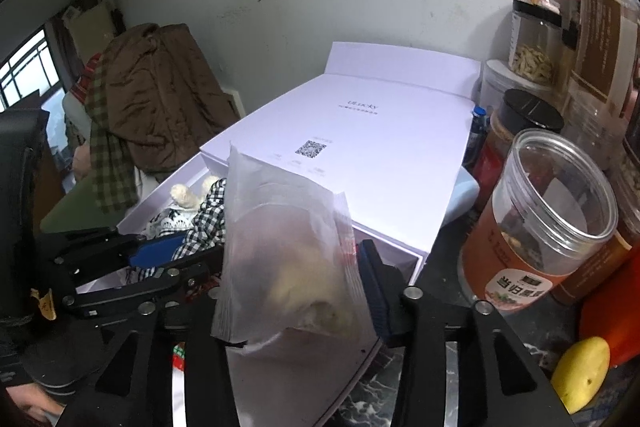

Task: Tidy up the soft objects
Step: 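Lower the scrunchie and clear bag into the white box and open both tools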

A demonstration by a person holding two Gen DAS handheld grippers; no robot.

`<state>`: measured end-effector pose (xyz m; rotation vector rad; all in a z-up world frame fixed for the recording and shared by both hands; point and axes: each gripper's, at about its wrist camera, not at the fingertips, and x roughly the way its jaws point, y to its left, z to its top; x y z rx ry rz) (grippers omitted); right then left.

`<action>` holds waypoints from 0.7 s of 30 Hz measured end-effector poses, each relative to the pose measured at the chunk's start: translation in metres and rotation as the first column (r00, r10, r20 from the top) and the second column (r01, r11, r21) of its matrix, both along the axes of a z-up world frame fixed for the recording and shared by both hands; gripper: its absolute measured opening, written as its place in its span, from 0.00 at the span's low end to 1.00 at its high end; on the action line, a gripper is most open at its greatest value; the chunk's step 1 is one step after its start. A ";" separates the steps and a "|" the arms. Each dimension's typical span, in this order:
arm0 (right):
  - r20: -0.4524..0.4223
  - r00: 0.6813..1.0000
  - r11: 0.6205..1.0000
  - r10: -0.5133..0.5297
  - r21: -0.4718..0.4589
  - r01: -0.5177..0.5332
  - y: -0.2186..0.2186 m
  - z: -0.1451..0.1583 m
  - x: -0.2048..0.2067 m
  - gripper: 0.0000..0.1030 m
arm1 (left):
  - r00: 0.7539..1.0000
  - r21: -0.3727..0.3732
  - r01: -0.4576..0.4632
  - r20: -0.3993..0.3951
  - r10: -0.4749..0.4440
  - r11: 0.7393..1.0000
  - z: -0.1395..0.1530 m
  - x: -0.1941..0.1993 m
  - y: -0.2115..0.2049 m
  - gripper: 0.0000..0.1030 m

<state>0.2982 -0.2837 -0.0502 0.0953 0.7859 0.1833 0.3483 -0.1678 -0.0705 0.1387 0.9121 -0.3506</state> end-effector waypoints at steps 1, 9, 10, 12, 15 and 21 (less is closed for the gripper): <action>-0.002 1.000 1.000 0.001 0.002 -0.001 0.000 0.000 0.000 0.47 | 1.000 0.008 -0.006 0.000 0.006 1.000 0.000 0.000 0.000 0.20; 0.017 0.999 0.999 -0.032 -0.013 0.033 -0.004 0.010 -0.008 0.67 | 0.998 0.005 -0.056 -0.014 0.056 0.998 0.006 -0.003 0.007 0.21; 0.011 1.000 1.000 -0.027 -0.008 0.027 -0.004 0.010 -0.009 0.67 | 0.998 0.008 -0.063 -0.009 0.063 0.998 0.007 -0.005 0.007 0.21; 0.009 1.000 1.000 -0.023 -0.001 0.023 -0.004 0.011 -0.011 0.67 | 0.997 0.017 -0.071 0.001 0.071 0.997 0.010 -0.008 0.007 0.22; 0.006 1.000 1.000 -0.026 0.005 0.026 -0.004 0.012 -0.013 0.67 | 0.997 0.044 -0.075 -0.002 0.075 0.996 0.012 -0.011 0.005 0.23; -0.008 0.999 0.999 -0.031 0.008 0.031 -0.007 0.015 -0.018 0.67 | 0.997 0.052 -0.079 -0.005 0.079 0.996 0.017 -0.019 0.004 0.24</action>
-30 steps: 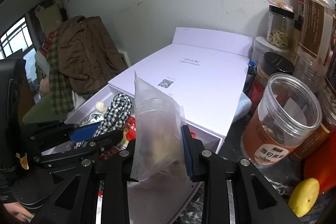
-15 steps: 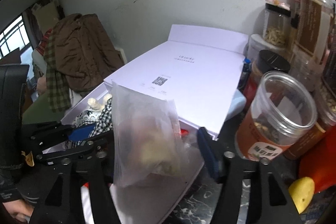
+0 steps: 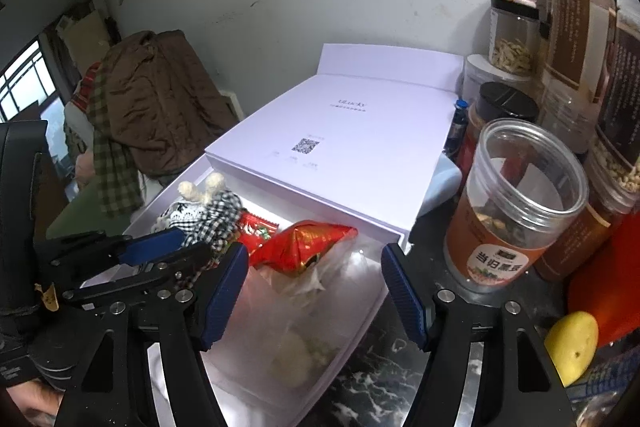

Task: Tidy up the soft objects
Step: 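Lower the scrunchie and clear bag into the white box and open both tools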

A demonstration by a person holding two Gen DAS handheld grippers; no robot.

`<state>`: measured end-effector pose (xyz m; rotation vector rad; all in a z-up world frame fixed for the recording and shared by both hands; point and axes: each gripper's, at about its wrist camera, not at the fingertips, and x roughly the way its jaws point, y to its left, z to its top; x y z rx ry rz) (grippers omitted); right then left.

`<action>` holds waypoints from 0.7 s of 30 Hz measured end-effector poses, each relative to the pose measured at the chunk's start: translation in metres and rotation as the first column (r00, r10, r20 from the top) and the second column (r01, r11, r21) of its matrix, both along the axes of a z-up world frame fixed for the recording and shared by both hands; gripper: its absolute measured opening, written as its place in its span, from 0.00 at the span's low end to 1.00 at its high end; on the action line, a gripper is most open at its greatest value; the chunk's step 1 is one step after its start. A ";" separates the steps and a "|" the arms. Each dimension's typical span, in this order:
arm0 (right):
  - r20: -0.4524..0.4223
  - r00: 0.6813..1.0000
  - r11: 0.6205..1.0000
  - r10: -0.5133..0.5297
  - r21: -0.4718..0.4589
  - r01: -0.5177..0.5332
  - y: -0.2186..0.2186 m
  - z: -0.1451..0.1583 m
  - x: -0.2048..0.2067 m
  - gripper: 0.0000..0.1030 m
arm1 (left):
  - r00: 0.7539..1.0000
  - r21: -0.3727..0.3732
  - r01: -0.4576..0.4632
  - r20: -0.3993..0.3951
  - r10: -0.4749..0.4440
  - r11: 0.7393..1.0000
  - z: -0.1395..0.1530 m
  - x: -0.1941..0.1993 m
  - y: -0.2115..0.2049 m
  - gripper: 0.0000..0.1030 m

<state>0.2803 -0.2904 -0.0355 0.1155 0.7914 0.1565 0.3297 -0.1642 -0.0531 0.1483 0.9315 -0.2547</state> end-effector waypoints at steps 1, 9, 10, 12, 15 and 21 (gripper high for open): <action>0.003 1.000 1.000 -0.002 -0.013 0.002 0.001 0.002 -0.002 0.67 | 1.000 0.002 0.001 0.005 -0.001 1.000 0.002 -0.002 0.000 0.24; 0.027 1.000 0.999 -0.003 -0.037 0.004 0.001 0.020 -0.016 0.67 | 0.999 -0.017 -0.001 0.043 0.002 1.000 0.023 -0.014 0.004 0.24; 0.031 1.000 0.999 -0.003 -0.039 0.004 0.001 0.022 -0.018 0.67 | 0.999 -0.021 -0.002 0.051 0.003 1.000 0.027 -0.017 0.006 0.24; 0.044 0.999 0.999 -0.001 -0.047 0.003 0.002 0.030 -0.023 0.67 | 0.998 -0.026 -0.003 0.062 0.005 1.000 0.034 -0.021 0.008 0.24; 0.066 0.998 0.998 0.003 -0.059 0.000 0.004 0.042 -0.033 0.67 | 0.997 -0.039 -0.006 0.083 0.009 0.999 0.045 -0.028 0.011 0.24; 0.138 0.990 0.998 0.004 -0.058 0.004 0.006 0.069 -0.056 0.67 | 0.989 -0.061 0.000 0.149 0.009 0.998 0.076 -0.050 0.019 0.24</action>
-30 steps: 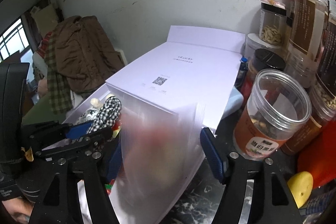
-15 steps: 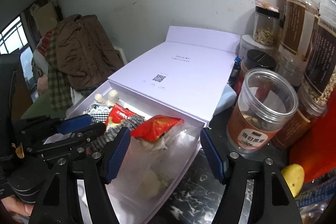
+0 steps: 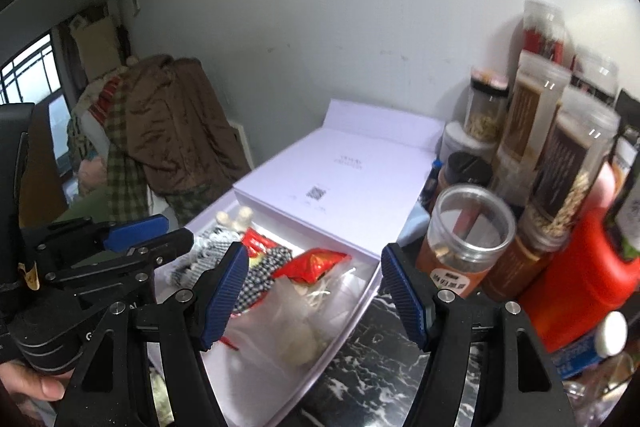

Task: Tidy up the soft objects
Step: 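Lower the scrunchie and clear bag into the white box and open both tools, then withdraw both open tools from the box toward the items on the counter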

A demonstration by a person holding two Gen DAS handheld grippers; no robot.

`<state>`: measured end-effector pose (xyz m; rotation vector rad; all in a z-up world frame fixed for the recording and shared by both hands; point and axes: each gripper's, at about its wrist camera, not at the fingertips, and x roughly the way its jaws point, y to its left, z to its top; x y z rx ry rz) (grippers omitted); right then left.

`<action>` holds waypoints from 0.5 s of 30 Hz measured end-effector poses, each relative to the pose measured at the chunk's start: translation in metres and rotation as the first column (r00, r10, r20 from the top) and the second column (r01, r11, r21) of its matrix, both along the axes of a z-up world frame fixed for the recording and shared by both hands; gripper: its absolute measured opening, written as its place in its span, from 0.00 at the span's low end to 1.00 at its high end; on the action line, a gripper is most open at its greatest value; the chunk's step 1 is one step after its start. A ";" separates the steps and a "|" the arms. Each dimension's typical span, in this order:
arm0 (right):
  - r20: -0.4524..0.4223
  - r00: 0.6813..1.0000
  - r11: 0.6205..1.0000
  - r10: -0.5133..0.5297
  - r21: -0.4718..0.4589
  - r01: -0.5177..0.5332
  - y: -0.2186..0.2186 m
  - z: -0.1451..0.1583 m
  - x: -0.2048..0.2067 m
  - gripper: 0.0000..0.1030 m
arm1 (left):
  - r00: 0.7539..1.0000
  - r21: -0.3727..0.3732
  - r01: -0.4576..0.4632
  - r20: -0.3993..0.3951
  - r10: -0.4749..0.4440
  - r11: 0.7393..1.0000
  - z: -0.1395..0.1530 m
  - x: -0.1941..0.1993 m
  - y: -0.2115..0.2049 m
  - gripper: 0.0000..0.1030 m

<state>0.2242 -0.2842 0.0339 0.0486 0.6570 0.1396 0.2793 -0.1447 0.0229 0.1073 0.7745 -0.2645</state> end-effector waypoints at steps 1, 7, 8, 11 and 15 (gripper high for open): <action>0.016 1.000 1.000 0.000 0.001 0.000 0.000 0.006 -0.006 0.68 | 1.000 -0.007 -0.002 0.011 0.002 1.000 0.006 -0.005 0.002 0.24; 0.089 0.996 1.000 0.001 -0.012 0.000 0.004 0.034 -0.033 0.78 | 0.997 -0.028 -0.025 0.070 0.027 0.999 0.033 -0.027 0.016 0.24; 0.098 0.995 1.000 0.002 -0.012 -0.001 0.005 0.038 -0.037 0.78 | 0.996 -0.034 -0.023 0.081 0.025 0.999 0.038 -0.032 0.018 0.24; 0.130 0.991 1.000 0.011 0.001 -0.011 0.007 0.049 -0.050 0.87 | 0.993 -0.049 -0.017 0.113 0.022 0.999 0.051 -0.046 0.024 0.24; 0.170 0.985 1.000 0.014 0.003 -0.015 0.010 0.063 -0.069 0.90 | 0.988 -0.068 -0.018 0.155 0.029 0.998 0.065 -0.062 0.032 0.24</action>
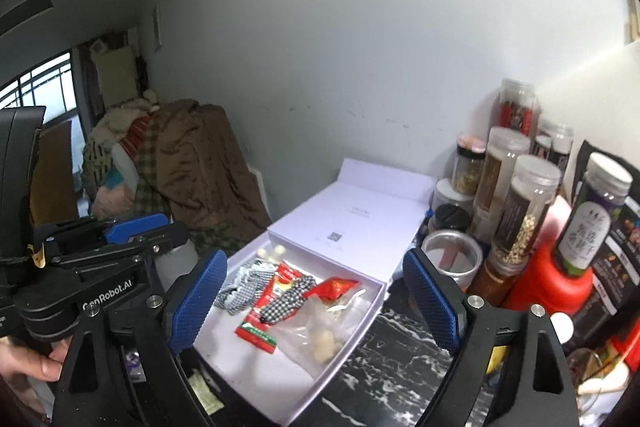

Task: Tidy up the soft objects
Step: 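Withdraw both open tools from the box toward the items on the counter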

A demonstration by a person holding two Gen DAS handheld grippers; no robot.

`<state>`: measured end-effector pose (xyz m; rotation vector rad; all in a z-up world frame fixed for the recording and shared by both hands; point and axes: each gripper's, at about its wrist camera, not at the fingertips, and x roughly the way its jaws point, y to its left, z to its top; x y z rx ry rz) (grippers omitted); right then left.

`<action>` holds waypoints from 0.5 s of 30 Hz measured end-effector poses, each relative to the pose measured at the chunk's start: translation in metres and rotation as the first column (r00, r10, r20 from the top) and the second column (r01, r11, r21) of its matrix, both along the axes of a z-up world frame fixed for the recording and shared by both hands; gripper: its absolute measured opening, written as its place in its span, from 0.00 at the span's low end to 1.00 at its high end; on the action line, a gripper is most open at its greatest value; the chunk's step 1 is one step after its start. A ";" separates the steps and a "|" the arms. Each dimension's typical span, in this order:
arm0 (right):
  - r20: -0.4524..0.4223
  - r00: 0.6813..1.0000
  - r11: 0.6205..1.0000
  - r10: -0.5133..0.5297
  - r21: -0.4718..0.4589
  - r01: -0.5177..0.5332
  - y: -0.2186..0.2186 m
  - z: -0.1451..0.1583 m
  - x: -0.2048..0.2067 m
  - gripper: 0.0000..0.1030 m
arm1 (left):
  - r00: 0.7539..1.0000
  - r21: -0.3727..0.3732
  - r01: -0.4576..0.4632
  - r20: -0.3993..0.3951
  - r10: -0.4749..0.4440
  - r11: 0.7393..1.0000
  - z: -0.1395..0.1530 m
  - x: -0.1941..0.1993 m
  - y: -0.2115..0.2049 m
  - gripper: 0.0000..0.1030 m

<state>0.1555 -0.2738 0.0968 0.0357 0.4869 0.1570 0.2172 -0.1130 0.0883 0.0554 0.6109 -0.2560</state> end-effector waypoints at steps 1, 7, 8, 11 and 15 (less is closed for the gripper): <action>0.007 1.000 1.000 -0.003 -0.002 0.003 0.001 0.003 -0.004 0.93 | 1.000 -0.003 -0.001 0.010 0.001 1.000 0.004 -0.004 0.002 0.24; 0.052 0.999 1.000 0.002 -0.006 -0.002 0.003 0.014 -0.030 0.95 | 0.997 -0.007 -0.019 0.073 0.019 1.000 0.019 -0.029 0.012 0.24; 0.058 0.998 1.000 0.004 -0.006 -0.004 0.005 0.016 -0.034 0.96 | 0.996 -0.011 -0.025 0.084 0.026 1.000 0.022 -0.033 0.014 0.24; 0.068 0.998 1.000 0.012 -0.004 -0.012 0.006 0.018 -0.045 0.96 | 0.995 -0.015 -0.038 0.097 0.039 0.999 0.027 -0.044 0.021 0.24; 0.076 0.997 1.000 0.018 0.002 -0.019 0.009 0.018 -0.057 0.96 | 0.993 -0.005 -0.055 0.108 0.055 0.998 0.028 -0.056 0.029 0.60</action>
